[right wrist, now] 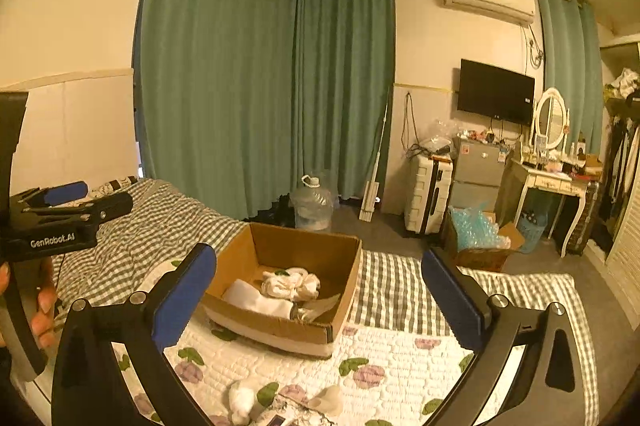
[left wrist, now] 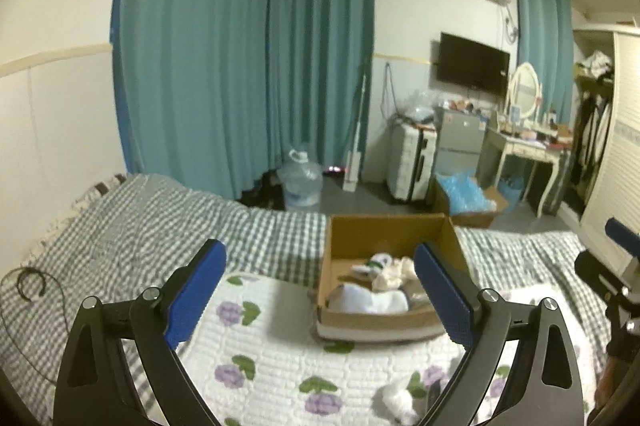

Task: Organize soft objects
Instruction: 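Withdraw both tools from the box toward the remaining items, then grasp the blue packet with the left tool while the right tool reaches the tissue box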

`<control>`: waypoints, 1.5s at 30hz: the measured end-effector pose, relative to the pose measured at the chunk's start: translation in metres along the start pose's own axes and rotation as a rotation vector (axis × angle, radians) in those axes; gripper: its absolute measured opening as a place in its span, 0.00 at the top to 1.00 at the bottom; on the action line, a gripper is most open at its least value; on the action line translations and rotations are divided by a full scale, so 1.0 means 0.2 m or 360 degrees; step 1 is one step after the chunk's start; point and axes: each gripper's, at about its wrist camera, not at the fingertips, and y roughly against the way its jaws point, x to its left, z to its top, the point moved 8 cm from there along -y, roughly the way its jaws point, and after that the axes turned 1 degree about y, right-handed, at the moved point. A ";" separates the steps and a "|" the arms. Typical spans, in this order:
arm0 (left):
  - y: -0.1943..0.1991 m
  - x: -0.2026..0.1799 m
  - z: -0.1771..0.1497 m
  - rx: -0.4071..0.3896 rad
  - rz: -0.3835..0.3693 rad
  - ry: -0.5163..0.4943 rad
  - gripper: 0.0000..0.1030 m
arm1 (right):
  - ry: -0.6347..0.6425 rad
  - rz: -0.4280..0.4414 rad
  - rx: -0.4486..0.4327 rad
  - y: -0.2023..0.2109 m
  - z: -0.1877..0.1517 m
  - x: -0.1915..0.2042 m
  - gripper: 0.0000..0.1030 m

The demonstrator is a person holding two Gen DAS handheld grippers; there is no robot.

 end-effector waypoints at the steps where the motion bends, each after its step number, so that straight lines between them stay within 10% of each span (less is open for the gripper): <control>1: 0.00 0.00 -0.02 0.0015 -0.0008 -0.0003 0.06 | -0.0011 0.0009 0.0007 0.00 -0.02 -0.01 0.00; 28: -0.10 -0.51 -1.14 0.0888 -0.0429 -0.0402 0.06 | 0.0046 0.0022 0.0366 -0.31 -0.58 -0.06 0.00; 45: -0.22 -0.56 -1.40 0.1122 -0.0600 -0.0310 0.06 | -0.0102 0.0080 0.0663 -0.62 -1.05 -0.18 0.00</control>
